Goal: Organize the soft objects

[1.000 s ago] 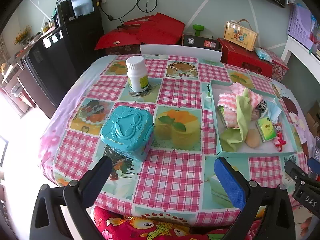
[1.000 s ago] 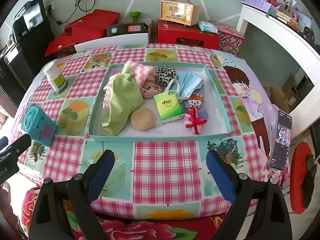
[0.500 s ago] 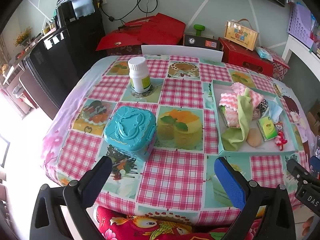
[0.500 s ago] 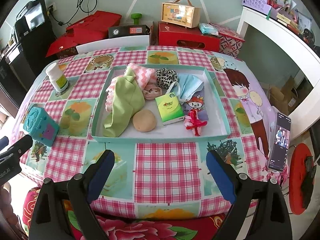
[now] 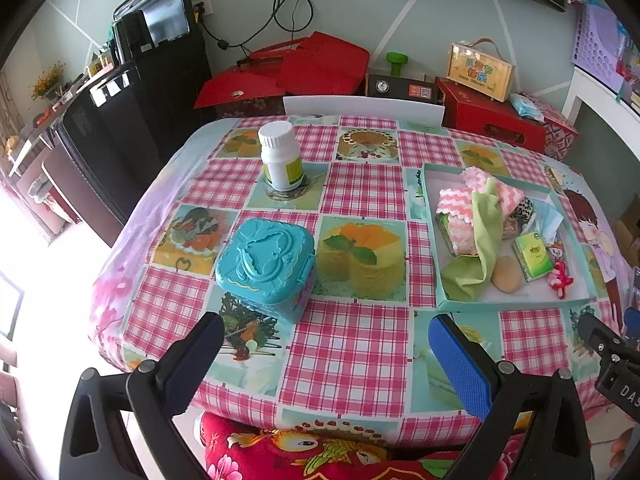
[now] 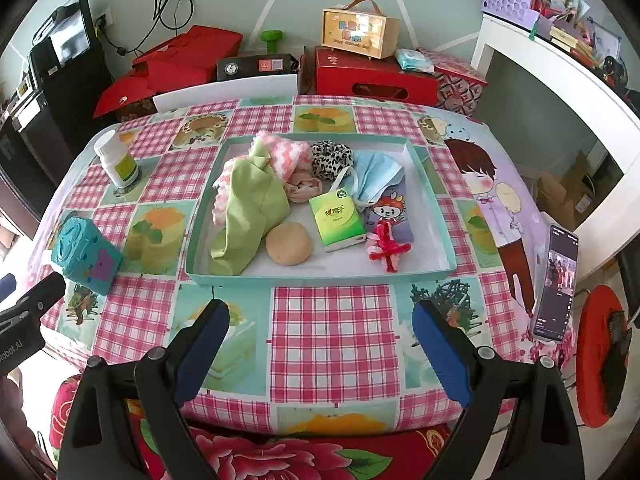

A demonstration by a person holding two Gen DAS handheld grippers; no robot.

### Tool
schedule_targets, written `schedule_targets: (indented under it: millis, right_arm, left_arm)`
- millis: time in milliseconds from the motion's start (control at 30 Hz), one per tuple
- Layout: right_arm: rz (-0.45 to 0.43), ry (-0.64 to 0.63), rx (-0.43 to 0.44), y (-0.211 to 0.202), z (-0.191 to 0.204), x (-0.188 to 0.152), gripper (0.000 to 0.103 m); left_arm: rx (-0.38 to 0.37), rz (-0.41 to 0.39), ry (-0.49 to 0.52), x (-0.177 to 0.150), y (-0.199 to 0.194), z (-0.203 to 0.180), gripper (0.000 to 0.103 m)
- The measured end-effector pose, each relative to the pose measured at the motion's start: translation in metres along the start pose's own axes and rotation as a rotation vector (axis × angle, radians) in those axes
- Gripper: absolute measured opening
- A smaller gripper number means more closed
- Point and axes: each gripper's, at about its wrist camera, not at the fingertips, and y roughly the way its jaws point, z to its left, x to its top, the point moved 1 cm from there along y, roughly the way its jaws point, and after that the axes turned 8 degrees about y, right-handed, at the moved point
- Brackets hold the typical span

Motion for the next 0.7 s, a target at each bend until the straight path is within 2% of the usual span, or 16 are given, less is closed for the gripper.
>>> schedule_targets:
  millis: [700]
  right_arm:
    - [-0.005, -0.001, 0.000, -0.0071, 0.0011, -0.0009, 0.093]
  left_arm:
    - [0.004, 0.005, -0.003, -0.0020, -0.0044, 0.0038, 0.103]
